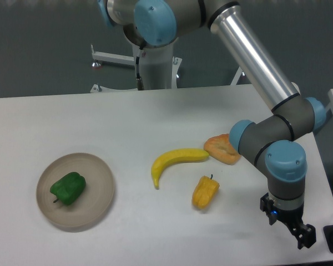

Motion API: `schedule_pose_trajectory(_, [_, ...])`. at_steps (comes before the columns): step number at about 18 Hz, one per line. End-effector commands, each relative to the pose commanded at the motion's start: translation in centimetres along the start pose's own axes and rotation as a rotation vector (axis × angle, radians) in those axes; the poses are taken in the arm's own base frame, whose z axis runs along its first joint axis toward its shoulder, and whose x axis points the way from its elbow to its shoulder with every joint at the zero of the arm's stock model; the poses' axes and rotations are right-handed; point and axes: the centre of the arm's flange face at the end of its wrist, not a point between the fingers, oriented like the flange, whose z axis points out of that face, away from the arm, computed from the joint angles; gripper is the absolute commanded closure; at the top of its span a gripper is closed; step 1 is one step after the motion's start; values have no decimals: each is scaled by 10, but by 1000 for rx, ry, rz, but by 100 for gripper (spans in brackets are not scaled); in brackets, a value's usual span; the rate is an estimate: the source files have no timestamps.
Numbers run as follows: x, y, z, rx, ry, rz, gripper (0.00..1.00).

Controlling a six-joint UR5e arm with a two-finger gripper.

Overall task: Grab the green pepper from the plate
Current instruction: 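Move the open gripper over the green pepper on the plate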

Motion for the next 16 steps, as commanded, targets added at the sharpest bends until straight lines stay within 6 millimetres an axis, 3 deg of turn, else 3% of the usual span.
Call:
schedule_pose_trajectory(9, [11,-10,-12,12,18,-2,0])
schedule_pose_trajectory(14, [38,-17,-31,48,68,-40,0])
schedule_pose_trajectory(16, [51,-22,-48,73,86,-93,0])
